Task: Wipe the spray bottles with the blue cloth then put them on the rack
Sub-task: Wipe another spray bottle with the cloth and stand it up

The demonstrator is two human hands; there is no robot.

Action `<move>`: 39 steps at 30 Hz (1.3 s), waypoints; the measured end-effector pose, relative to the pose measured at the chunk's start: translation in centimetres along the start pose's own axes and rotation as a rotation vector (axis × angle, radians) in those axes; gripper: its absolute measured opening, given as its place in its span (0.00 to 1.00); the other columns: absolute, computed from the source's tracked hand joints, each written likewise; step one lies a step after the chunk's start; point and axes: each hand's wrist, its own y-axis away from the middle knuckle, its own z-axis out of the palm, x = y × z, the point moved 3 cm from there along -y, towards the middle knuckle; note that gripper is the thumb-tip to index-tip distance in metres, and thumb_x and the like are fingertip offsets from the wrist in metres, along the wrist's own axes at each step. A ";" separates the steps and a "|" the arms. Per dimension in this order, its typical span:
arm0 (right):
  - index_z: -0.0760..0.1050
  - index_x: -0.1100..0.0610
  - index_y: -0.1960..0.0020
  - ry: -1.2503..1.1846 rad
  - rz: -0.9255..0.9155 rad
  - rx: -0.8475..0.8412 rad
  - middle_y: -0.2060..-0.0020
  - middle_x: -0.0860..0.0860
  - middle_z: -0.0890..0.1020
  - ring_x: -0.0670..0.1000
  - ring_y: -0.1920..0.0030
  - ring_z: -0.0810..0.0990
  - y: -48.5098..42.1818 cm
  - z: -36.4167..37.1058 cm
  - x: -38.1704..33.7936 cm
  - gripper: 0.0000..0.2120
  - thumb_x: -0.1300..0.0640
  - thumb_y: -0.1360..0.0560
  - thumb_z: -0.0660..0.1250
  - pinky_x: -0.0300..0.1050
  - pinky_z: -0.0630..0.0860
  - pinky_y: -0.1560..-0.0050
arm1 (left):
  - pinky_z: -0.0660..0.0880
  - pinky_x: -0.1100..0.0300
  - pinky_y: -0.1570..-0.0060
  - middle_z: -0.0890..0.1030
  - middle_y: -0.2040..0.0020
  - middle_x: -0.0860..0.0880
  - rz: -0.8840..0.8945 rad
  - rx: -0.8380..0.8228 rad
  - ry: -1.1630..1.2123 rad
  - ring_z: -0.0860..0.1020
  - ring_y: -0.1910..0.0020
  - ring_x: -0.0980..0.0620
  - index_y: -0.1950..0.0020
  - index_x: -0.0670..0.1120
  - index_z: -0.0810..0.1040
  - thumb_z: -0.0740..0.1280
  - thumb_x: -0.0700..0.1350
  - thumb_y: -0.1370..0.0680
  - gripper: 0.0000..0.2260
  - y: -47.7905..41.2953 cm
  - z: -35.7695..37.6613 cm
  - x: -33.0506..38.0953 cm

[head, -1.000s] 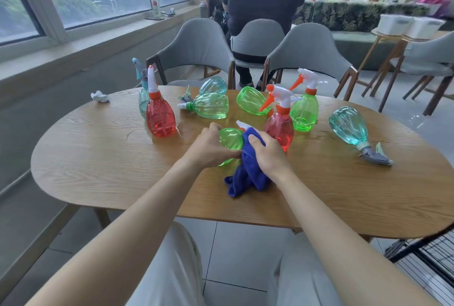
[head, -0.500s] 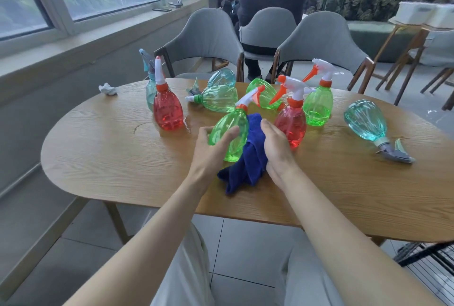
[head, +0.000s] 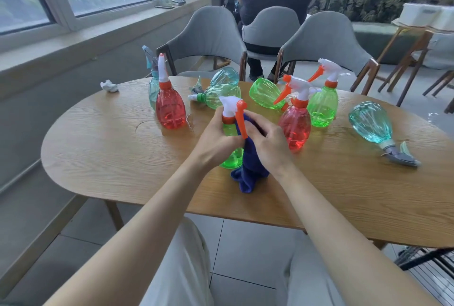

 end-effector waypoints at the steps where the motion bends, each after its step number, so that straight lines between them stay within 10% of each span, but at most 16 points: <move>1: 0.79 0.46 0.29 0.020 0.002 -0.010 0.39 0.35 0.83 0.32 0.37 0.78 0.0 0.0 0.1 0.15 0.52 0.14 0.64 0.26 0.70 0.39 | 0.81 0.53 0.40 0.84 0.47 0.58 0.002 -0.005 -0.012 0.83 0.45 0.58 0.34 0.56 0.76 0.73 0.40 0.27 0.23 0.2 0.1 0.1; 7: 0.82 0.47 0.33 -0.001 0.120 0.000 0.41 0.40 0.85 0.41 0.37 0.81 -1.7 0.6 0.7 0.17 0.45 0.14 0.59 0.48 0.74 0.29 | 0.75 0.58 0.36 0.82 0.38 0.63 0.008 -0.025 -0.034 0.79 0.37 0.61 0.25 0.65 0.69 0.71 0.45 0.21 0.28 0.6 0.5 0.6; 14: 0.84 0.46 0.43 -0.189 0.033 0.099 0.48 0.43 0.88 0.46 0.45 0.85 1.4 -0.2 0.5 0.10 0.57 0.15 0.65 0.41 0.79 0.41 | 0.74 0.75 0.53 0.83 0.42 0.57 -0.003 -0.068 0.112 0.80 0.49 0.68 0.29 0.59 0.74 0.67 0.35 0.21 0.26 0.8 0.2 1.0; 23: 0.80 0.51 0.49 -0.032 0.222 0.115 0.56 0.48 0.84 0.49 0.56 0.82 -1.7 0.3 1.4 0.14 0.40 0.19 0.70 0.47 0.78 0.54 | 0.71 0.68 0.41 0.83 0.39 0.60 0.008 -0.096 0.127 0.78 0.39 0.68 0.29 0.57 0.75 0.67 0.43 0.16 0.17 0.8 0.1 0.8; 27: 0.85 0.47 0.47 -0.059 0.249 0.101 0.52 0.43 0.87 0.45 0.47 0.84 -1.0 0.4 1.9 0.13 0.41 0.17 0.65 0.48 0.80 0.41 | 0.71 0.77 0.46 0.82 0.40 0.60 0.042 -0.067 0.089 0.78 0.42 0.72 0.28 0.54 0.76 0.65 0.50 0.13 0.13 0.6 0.5 0.3; 35: 0.82 0.44 0.36 -0.192 0.143 0.080 0.43 0.40 0.85 0.42 0.39 0.82 0.8 1.1 2.2 0.12 0.53 0.14 0.63 0.43 0.76 0.34 | 0.73 0.44 0.34 0.76 0.44 0.48 0.131 0.037 -0.074 0.74 0.39 0.43 0.45 0.54 0.73 0.64 0.55 0.15 0.05 -0.4 0.9 -1.5; 39: 0.81 0.43 0.36 -0.057 0.134 0.084 0.46 0.40 0.84 0.43 0.42 0.81 0.0 1.2 2.0 0.11 0.47 0.14 0.62 0.45 0.77 0.38 | 0.70 0.57 0.36 0.72 0.43 0.49 0.184 0.059 -0.090 0.72 0.40 0.47 0.43 0.51 0.73 0.65 0.50 0.14 0.04 -0.1 0.9 -1.2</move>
